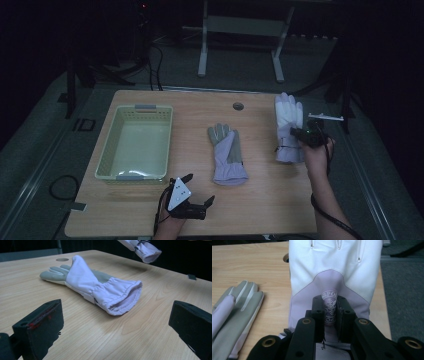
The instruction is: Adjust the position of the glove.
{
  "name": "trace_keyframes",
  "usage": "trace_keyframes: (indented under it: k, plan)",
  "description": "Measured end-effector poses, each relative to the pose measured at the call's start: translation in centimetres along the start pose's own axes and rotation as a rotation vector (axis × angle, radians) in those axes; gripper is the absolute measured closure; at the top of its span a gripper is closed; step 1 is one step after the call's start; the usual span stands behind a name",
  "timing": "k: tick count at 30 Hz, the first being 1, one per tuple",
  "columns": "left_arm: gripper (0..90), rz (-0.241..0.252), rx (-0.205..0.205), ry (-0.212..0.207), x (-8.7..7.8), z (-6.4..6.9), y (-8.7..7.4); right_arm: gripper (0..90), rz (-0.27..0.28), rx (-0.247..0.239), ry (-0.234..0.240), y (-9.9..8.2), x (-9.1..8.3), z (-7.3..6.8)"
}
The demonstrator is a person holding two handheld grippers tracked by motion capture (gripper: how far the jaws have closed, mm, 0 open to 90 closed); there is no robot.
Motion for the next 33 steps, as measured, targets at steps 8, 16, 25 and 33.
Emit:
trace_keyframes:
  k: [8,16,25,33]
  plan:
    - [0.0,-0.011,-0.001,-0.01,0.1,0.0,0.0,78.4,-0.008,0.011,-0.034,-2.1,-2.0,0.0]
    - [0.0,-0.026,0.032,-0.01,0.2,0.3,-0.1,78.2,-0.011,0.063,-0.029,-4.7,-4.3,0.8]
    - [0.0,-0.021,0.023,-0.008,0.1,0.2,-0.1,78.1,-0.029,0.071,-0.017,-6.6,-4.1,0.3]
    - [0.0,-0.012,0.002,-0.009,0.1,0.0,0.0,77.6,-0.086,0.04,-0.018,-6.9,-0.7,-0.6]
Point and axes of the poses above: each handheld gripper's, and its own axes: x roughly forward along the jaws, y roughly out of its top, z roughly to its right, the point moved 6 cm from there along x, roughly forward along the jaws, and after that the axes turned 5 degrees about -y, right-handed, at the moved point
